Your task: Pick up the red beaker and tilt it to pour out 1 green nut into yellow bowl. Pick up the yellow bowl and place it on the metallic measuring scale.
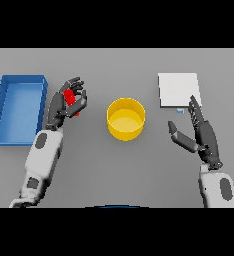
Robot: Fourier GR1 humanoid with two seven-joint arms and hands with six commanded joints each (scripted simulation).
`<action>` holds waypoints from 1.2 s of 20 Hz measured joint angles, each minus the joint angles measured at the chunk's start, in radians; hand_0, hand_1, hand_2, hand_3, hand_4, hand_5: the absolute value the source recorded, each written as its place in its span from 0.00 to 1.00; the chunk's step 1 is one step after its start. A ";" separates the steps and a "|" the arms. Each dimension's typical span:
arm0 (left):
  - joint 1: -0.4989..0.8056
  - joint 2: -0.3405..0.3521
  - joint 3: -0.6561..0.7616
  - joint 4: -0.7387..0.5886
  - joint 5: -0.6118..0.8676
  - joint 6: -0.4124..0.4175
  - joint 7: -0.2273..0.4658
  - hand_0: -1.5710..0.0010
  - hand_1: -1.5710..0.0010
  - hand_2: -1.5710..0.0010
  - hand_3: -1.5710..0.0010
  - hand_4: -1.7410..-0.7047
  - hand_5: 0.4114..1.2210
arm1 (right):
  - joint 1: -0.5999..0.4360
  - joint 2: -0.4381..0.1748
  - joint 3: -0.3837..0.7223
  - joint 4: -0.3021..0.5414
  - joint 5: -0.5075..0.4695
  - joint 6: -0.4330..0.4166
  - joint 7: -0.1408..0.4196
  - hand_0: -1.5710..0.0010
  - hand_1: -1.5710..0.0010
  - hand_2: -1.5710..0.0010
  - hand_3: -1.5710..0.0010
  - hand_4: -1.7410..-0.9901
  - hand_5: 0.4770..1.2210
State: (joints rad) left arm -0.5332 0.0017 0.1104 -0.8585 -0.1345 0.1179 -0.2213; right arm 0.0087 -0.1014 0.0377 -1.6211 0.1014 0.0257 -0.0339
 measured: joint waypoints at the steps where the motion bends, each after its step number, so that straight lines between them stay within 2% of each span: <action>1: -0.001 -0.009 0.008 0.009 0.010 0.001 -0.008 0.40 0.41 0.42 0.47 0.31 0.66 | 0.001 -0.002 0.000 -0.004 -0.001 0.002 -0.001 1.00 1.00 1.00 1.00 0.60 0.23; 3: -0.012 -0.011 0.017 0.021 0.014 0.008 -0.026 0.26 0.26 0.27 0.31 0.20 0.78 | 0.022 -0.005 0.005 -0.023 -0.002 0.008 -0.016 1.00 1.00 1.00 1.00 0.60 0.23; 5: -0.027 -0.007 0.008 0.034 0.008 0.023 -0.024 0.16 0.17 0.17 0.27 0.14 0.86 | 0.022 -0.002 0.010 -0.024 0.006 0.004 -0.005 1.00 1.00 1.00 1.00 0.60 0.23; 6: -0.026 -0.007 0.001 0.043 0.007 0.024 -0.052 0.13 0.14 0.14 0.25 0.12 0.89 | 0.019 0.005 0.015 -0.022 0.011 0.000 0.003 1.00 1.00 1.00 1.00 0.60 0.23; 8: -0.019 -0.017 -0.017 0.031 0.008 0.027 -0.048 0.08 0.09 0.09 0.16 0.17 0.93 | 0.005 0.012 0.014 0.001 0.017 -0.007 0.010 1.00 1.00 1.00 1.00 0.60 0.23; 11: -0.030 0.000 -0.036 0.026 -0.005 0.022 -0.034 0.04 0.04 0.04 0.08 0.21 0.96 | 0.005 0.004 0.008 0.001 0.017 -0.008 -0.021 1.00 1.00 1.00 1.00 0.60 0.23; 12: -0.033 0.008 -0.035 0.021 -0.011 0.024 -0.034 0.03 0.04 0.04 0.07 0.22 0.97 | -0.012 0.005 0.005 0.013 0.015 -0.008 -0.005 1.00 1.00 1.00 1.00 0.60 0.24; 14: -0.035 0.003 -0.033 -0.007 -0.011 0.023 -0.028 0.02 0.02 0.02 0.04 0.23 0.98 | 0.008 0.008 0.012 0.008 0.018 -0.005 -0.043 1.00 1.00 1.00 1.00 0.60 0.24; 15: -0.037 -0.002 -0.035 -0.027 -0.013 0.027 -0.013 0.02 0.02 0.02 0.03 0.23 0.98 | 0.006 0.012 0.014 0.016 0.024 -0.008 -0.026 1.00 1.00 1.00 1.00 0.60 0.24; 19: -0.023 0.021 -0.067 -0.134 -0.051 0.018 0.033 0.01 0.01 0.01 0.01 0.24 0.99 | 0.028 0.009 0.021 -0.016 0.032 -0.012 -0.039 1.00 1.00 1.00 1.00 0.60 0.25; 22: -0.030 0.062 -0.128 -0.215 -0.107 0.008 0.118 0.00 0.00 0.00 0.01 0.12 0.94 | 0.014 0.005 0.018 -0.012 0.031 -0.009 -0.037 1.00 1.00 1.00 1.00 0.62 0.25; 24: -0.031 0.081 -0.171 -0.241 -0.140 0.005 0.161 0.00 0.00 0.00 0.01 0.12 0.93 | 0.018 0.001 0.020 -0.006 0.031 -0.001 -0.038 1.00 1.00 1.00 1.00 0.62 0.26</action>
State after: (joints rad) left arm -0.5639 0.0829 -0.0603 -1.1000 -0.2743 0.1226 -0.0602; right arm 0.0271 -0.1005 0.0577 -1.6266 0.1321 0.0242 -0.0717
